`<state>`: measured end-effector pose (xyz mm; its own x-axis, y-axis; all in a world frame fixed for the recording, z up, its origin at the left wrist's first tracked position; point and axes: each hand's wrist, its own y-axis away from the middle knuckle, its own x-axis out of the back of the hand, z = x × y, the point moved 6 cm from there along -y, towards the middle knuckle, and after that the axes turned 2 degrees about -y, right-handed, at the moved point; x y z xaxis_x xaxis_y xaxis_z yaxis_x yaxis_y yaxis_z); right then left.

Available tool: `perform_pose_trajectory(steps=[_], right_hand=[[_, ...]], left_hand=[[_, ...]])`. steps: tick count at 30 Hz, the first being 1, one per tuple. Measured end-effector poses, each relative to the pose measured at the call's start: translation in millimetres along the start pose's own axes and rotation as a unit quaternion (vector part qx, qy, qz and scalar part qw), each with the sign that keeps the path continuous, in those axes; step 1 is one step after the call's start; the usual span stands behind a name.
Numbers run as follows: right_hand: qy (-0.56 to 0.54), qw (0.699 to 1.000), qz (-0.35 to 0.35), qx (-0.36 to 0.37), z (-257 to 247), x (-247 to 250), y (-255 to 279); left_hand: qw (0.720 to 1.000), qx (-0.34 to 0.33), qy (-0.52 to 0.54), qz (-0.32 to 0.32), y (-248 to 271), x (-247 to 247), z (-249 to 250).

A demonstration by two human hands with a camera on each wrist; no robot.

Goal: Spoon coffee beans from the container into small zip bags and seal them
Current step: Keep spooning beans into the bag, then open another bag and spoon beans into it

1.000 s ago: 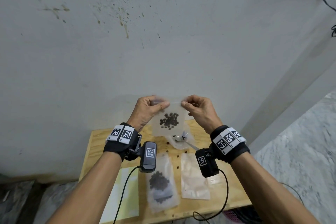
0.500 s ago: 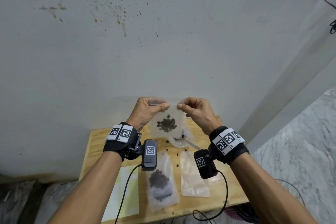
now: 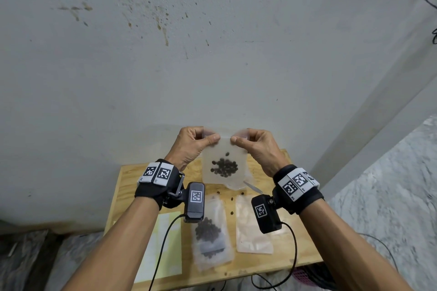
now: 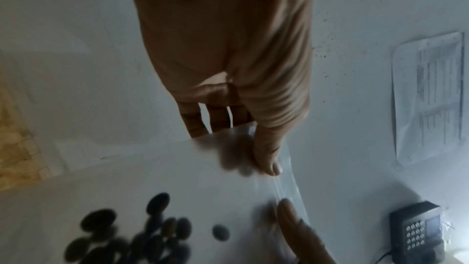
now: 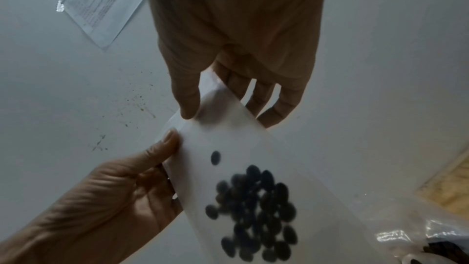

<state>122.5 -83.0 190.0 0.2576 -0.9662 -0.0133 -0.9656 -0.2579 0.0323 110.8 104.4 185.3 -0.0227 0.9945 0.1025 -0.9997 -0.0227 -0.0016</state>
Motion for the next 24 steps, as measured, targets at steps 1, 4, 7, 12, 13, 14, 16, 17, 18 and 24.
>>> perform_pose_trajectory(steps=[1, 4, 7, 12, 13, 14, 16, 17, 18, 24], right_hand=[[0.002, 1.000, -0.002, -0.001, 0.6, -1.0, 0.0], [0.013, 1.000, 0.010, 0.003, 1.4, -1.4, -1.0], [0.021, 0.999, 0.025, 0.002, 4.6, 0.5, -2.7], [0.008, 1.000, -0.003, -0.030, 17.3, -3.3, 4.9], [0.002, 0.999, -0.002, -0.032, 20.8, -4.3, 7.7], [-0.004, 0.999, 0.000, -0.032, 24.6, -5.9, 10.4], [-0.015, 0.999, 0.005, -0.042, 35.6, -9.3, 15.2], [-0.019, 0.998, 0.003, -0.057, 43.7, -11.3, 18.3], [-0.018, 0.997, -0.002, -0.076, 53.8, -13.3, 21.9], [0.009, 0.986, -0.022, -0.167, 124.1, -27.7, 51.1]], left_hand=[[1.000, -0.002, -0.006, -0.005, 1.3, -1.7, 1.1], [1.000, -0.007, -0.010, -0.008, 3.3, -3.1, 1.6], [1.000, -0.004, 0.011, -0.010, 6.9, -0.9, -1.3], [1.000, 0.011, 0.004, 0.013, 15.4, 3.5, -12.2], [1.000, 0.015, 0.000, 0.014, 17.3, 3.8, -15.6], [1.000, 0.020, -0.003, 0.013, 19.8, 3.6, -19.2], [0.999, 0.039, 0.009, 0.019, 25.0, 3.9, -29.4], [0.998, 0.052, 0.024, 0.028, 28.0, 5.0, -35.3], [0.996, 0.068, 0.042, 0.039, 30.8, 7.2, -41.8], [0.984, 0.158, 0.023, 0.081, 57.0, 20.6, -96.2]])
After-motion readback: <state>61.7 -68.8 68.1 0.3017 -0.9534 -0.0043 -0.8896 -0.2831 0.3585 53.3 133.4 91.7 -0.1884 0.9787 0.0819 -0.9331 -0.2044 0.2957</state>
